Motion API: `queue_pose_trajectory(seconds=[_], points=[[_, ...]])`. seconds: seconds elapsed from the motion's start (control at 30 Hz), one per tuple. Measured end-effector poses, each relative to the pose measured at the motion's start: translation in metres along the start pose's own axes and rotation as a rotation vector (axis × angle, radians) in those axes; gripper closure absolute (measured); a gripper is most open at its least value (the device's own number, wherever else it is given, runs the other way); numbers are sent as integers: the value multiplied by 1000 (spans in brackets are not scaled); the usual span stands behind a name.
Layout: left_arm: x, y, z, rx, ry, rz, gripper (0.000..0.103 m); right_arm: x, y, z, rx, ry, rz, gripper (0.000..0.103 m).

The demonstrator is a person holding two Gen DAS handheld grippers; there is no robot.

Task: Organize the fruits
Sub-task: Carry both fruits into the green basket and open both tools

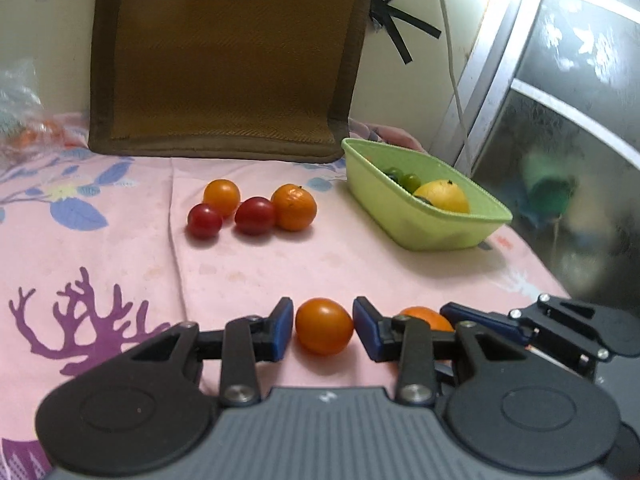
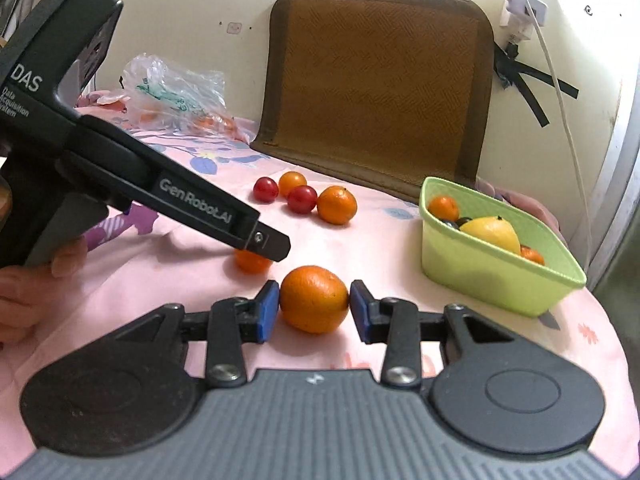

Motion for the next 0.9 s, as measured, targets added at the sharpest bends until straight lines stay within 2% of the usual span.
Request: queue_pose_trajectory(seconds=[0.17,0.27,0.33,0.43,0.6,0.77,0.9], points=[[8,6,-9,8,-52,55,61,-6,-2,13,-17,-19,12,57],[11,9,-6,-8,-61,79,70,0,-4,16,-36,-49,56,58],[14,8,-6,-6,-66,91,71,2,-2,14,-37,-77,96,61],[25,-4,-3,-4,-28,105,71,8,-3,8,0,-81,146,61],[54,-54,11,33,28,122,71,39,-15,-2,104,25,190,61],[78,-101,53,39,64,130,70,84,-35,-1,184,131,245,61],[83,-122,97,-10,82,79,70,125,-41,18,173,181,303,61]])
Point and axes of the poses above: each gripper's, at about its wrist camera, not at the fingertips, and z roughly the way its jaws point, x to its right, y to its underside, the point moved 5 cm from there along z, roughly the way its jaws point
